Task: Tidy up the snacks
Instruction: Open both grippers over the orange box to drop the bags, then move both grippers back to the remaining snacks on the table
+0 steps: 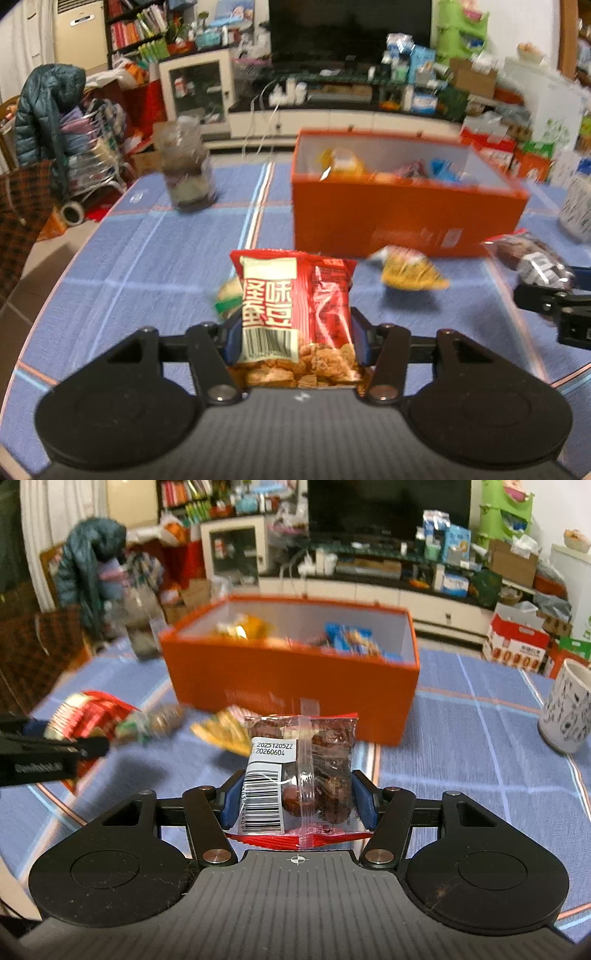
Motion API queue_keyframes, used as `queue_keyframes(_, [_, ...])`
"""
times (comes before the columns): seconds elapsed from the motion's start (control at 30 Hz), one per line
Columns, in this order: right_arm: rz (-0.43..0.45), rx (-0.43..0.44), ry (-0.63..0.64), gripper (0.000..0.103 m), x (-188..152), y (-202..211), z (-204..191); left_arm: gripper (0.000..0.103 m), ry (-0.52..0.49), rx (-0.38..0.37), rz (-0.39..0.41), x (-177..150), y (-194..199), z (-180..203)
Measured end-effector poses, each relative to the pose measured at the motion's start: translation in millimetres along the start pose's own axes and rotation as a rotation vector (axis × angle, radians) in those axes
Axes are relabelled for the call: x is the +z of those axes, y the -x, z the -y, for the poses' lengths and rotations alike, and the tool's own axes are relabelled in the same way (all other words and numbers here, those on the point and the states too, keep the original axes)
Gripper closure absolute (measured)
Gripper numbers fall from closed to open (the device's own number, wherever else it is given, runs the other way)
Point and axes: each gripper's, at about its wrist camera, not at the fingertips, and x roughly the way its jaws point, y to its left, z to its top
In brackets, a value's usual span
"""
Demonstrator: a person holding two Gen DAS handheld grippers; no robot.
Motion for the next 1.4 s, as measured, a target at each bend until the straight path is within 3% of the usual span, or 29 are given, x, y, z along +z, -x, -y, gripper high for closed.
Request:
queue_keyframes(0.17, [0.108, -0.009, -0.020, 0.054, 49.2, 13.4, 10.5, 0.050, 0.002, -0.024, 0.086, 48.8, 0.9, 4.9])
queue_keyframes(0.27, [0.144, -0.015, -0.034, 0.054, 93.0, -0.4, 14.6, 0.049, -0.009, -0.030, 0.109, 97.9, -29.2, 19.3])
queue_keyframes(0.37, [0.109, -0.037, -0.029, 0.050, 138.5, -36.5, 15.9, 0.028, 0.009, -0.056, 0.117, 135.8, -69.8, 25.8])
queue_keyframes(0.4, [0.100, -0.052, -0.037, 0.051, 144.3, -40.0, 17.4, 0.030, 0.041, -0.046, 0.093, 139.3, -70.8, 21.6])
queue_keyframes(0.47, [0.126, -0.031, -0.075, 0.047, 139.9, -18.7, 22.0, 0.019, 0.100, -0.081, 0.127, 128.8, -47.4, 2.1])
queue_keyframes(0.53, [0.172, -0.002, -0.070, 0.031, 112.1, 13.4, 23.1, 0.016, 0.105, -0.091, 0.195, 98.2, -16.3, -23.8])
queue_keyframes(0.63, [0.174, 0.000, -0.035, 0.028, 49.9, 43.0, 23.0, 0.017, 0.117, -0.027, 0.186, 49.3, 8.9, -59.3])
queue_keyframes(0.73, [0.077, 0.122, -0.005, 0.028, -2.7, 41.7, 22.8, 0.017, 0.166, -0.014, 0.114, 6.1, 20.2, -82.9])
queue_keyframes(0.8, [-0.005, 0.208, 0.124, 0.029, -20.7, 31.4, 10.8, 0.017, 0.170, -0.030, 0.084, -14.0, 23.6, -89.1])
queue_keyframes(0.87, [-0.021, 0.261, 0.276, 0.029, -28.5, 26.4, -5.9, 0.017, 0.147, -0.015, 0.067, -24.0, 20.8, -89.5])
queue_keyframes(0.93, [-0.023, 0.212, 0.339, 0.029, -29.3, 19.9, -18.7, 0.017, 0.117, 0.008, 0.061, -28.4, 16.8, -91.3])
queue_keyframes(1.07, [-0.016, 0.149, 0.162, 0.028, -11.9, 1.3, -18.7, 0.016, 0.057, -0.024, 0.093, -24.6, 3.0, -100.7])
queue_keyframes(1.17, [0.013, 0.091, 0.061, 0.026, -3.8, -16.0, -21.5, 0.016, -0.059, -0.082, 0.139, -17.8, -15.4, -100.6])
queue_keyframes(1.3, [0.001, 0.111, -0.122, 0.026, 8.6, -54.7, -17.6, 0.016, -0.201, -0.143, 0.159, -14.6, -42.5, -93.6])
queue_keyframes(1.4, [-0.019, 0.088, -0.203, 0.026, 20.1, -89.0, -23.7, 0.016, -0.343, -0.241, 0.176, -15.5, -58.9, -87.3])
